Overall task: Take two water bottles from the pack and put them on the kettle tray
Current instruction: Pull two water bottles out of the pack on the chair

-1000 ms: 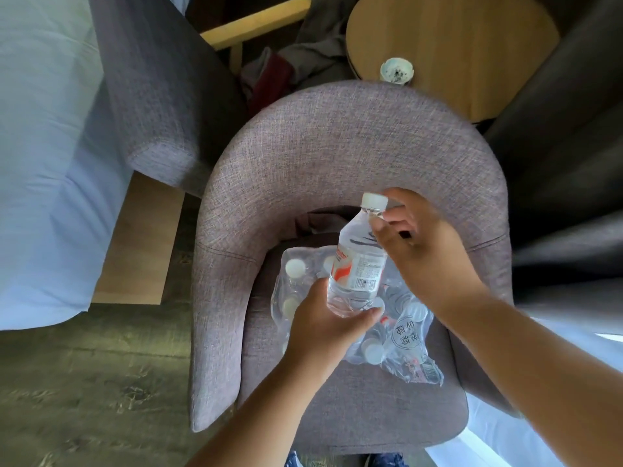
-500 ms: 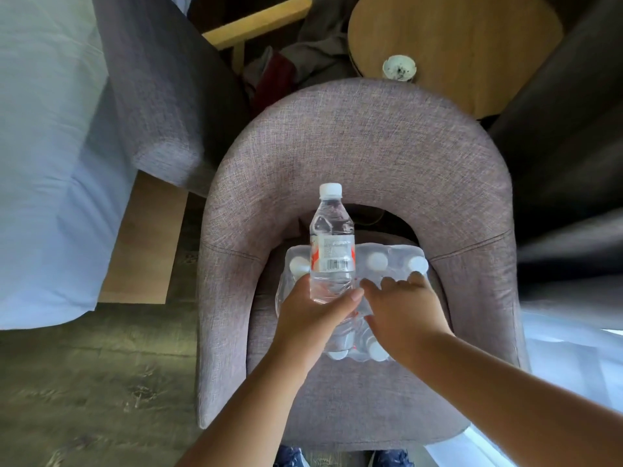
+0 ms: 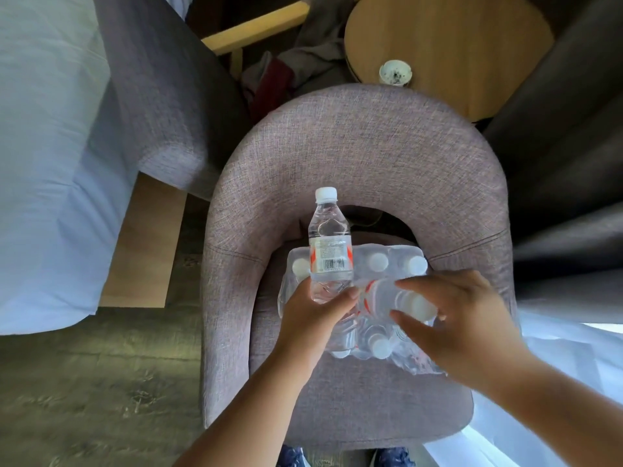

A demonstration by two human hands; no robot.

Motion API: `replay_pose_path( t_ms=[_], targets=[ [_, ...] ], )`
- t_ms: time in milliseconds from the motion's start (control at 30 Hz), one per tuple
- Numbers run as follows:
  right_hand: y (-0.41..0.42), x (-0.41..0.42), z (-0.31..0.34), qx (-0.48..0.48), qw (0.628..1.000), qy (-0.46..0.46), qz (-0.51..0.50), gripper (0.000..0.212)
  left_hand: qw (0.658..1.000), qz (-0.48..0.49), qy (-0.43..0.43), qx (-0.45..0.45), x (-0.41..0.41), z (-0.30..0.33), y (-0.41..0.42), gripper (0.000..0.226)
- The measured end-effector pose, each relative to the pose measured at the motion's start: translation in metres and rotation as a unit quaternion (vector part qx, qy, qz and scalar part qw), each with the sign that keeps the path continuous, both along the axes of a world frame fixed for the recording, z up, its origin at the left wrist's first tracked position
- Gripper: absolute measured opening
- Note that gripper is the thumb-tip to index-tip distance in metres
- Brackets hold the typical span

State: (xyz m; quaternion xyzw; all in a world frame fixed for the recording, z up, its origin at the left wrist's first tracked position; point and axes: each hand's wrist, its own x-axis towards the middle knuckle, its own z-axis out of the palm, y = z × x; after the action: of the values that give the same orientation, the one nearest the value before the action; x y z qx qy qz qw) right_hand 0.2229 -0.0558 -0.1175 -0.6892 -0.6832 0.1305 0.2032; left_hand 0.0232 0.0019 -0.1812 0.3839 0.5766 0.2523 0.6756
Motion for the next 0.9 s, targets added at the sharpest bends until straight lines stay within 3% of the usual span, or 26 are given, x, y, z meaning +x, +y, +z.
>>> replay_pose_path(
  t_ms=[100, 233, 433, 567, 667, 767, 900],
  targets=[
    [0.022, 0.013, 0.034, -0.021, 0.995, 0.092, -0.038, 0.023, 1.0, 0.001, -0.004, -0.007, -0.001, -0.002, -0.001, 0.032],
    [0.082, 0.033, 0.036, -0.061, 0.966, 0.244, -0.05, 0.04, 1.0, -0.003, -0.008, -0.007, -0.001, -0.002, -0.002, 0.036],
    [0.134, 0.031, -0.013, -0.148, 0.949, 0.26, -0.098, 0.043, 1.0, -0.005, -0.017, -0.003, -0.002, -0.002, -0.002, 0.041],
    [0.13, 0.023, -0.031, -0.145, 0.941, 0.257, -0.163, 0.051, 0.999, -0.019, -0.028, -0.003, -0.003, -0.002, -0.003, 0.043],
    [0.112, 0.015, -0.027, -0.11, 0.922, 0.285, -0.238, 0.057, 0.999, -0.031, -0.034, -0.003, -0.003, -0.002, -0.003, 0.051],
    [0.072, -0.001, -0.022, -0.096, 0.884, 0.336, -0.312, 0.041, 0.999, -0.032, -0.039, 0.006, -0.002, -0.002, -0.004, 0.052],
    [0.018, -0.032, -0.026, -0.131, 0.853, 0.39, -0.32, 0.036, 0.998, -0.034, -0.048, 0.003, -0.002, -0.003, -0.004, 0.053]
  ],
)
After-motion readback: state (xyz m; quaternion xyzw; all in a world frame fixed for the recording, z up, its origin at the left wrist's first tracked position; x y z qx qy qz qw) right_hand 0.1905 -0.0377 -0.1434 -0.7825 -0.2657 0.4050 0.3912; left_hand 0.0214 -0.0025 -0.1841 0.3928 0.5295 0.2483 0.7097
